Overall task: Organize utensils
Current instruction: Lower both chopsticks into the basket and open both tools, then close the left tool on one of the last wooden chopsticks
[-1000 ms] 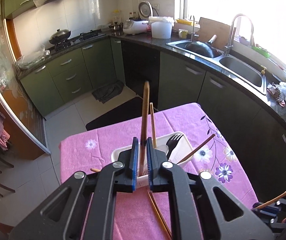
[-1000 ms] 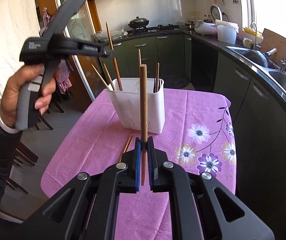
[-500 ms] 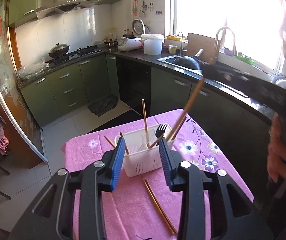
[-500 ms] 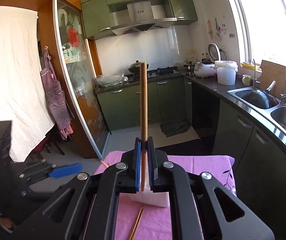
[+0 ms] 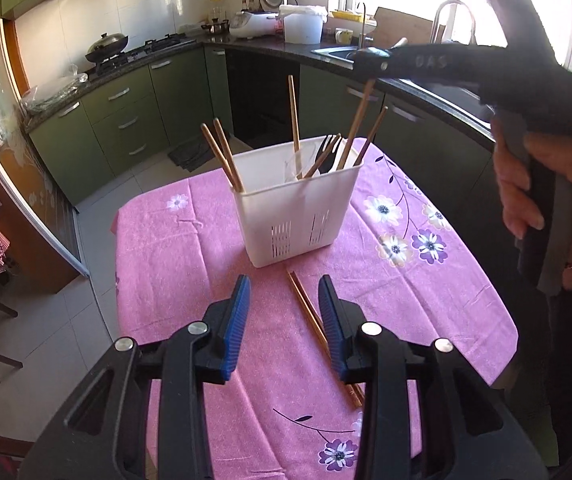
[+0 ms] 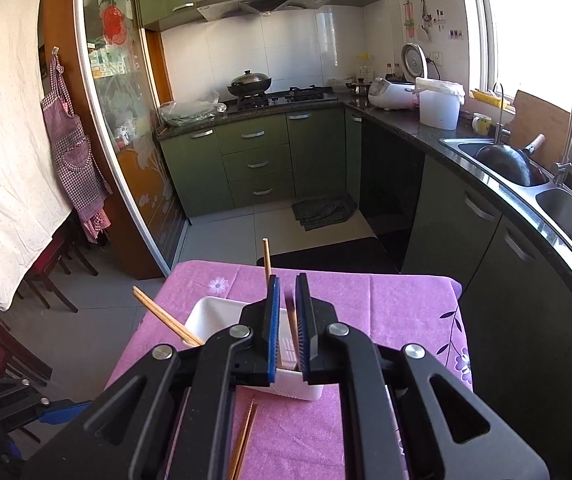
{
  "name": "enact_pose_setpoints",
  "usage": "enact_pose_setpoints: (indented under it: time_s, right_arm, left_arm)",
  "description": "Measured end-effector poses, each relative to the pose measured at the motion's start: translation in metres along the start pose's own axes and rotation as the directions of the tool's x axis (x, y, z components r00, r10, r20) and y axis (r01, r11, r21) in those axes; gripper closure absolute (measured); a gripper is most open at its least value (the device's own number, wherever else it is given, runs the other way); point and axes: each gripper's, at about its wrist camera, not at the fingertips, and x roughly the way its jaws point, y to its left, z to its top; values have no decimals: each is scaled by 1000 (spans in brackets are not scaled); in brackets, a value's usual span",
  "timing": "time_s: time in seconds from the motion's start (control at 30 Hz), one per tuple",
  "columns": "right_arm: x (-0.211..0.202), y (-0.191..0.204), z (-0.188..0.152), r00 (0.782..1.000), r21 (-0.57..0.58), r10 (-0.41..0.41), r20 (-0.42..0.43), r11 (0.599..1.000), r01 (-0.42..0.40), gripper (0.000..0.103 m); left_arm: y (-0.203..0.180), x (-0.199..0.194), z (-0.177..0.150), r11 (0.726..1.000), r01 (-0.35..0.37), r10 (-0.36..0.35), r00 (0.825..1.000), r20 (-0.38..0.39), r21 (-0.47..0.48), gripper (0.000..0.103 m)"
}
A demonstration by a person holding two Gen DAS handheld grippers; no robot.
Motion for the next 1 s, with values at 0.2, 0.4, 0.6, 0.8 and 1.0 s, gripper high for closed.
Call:
enact_pose_setpoints:
  time_s: [0.2, 0.4, 0.6, 0.8, 1.0]
  right_arm:
    - [-69, 0, -27, 994, -22, 74, 75, 997, -73, 89]
    - [-74, -25, -102, 995, -6, 67, -69, 998, -67, 86]
    - [-22, -75, -163, 966, 84, 35, -257, 996, -13, 86]
    - [-1, -97, -185, 952, 130, 43, -304, 991, -3, 86]
    - [9, -96, -189, 944, 130, 65, -324, 991, -24, 86]
  left_arm:
    - [-9, 38, -8, 999, 30, -32, 994, -102, -27, 69]
    - [-17, 99, -25, 996, 45, -65, 960, -273, -79, 69]
    - [-18, 155, -34, 988, 7, -69, 913, -403, -153, 70]
    - [-19, 185, -32, 982, -34, -58, 882, -468, -186, 74]
    - [-19, 201, -27, 979, -80, -25, 864, -503, -185, 77]
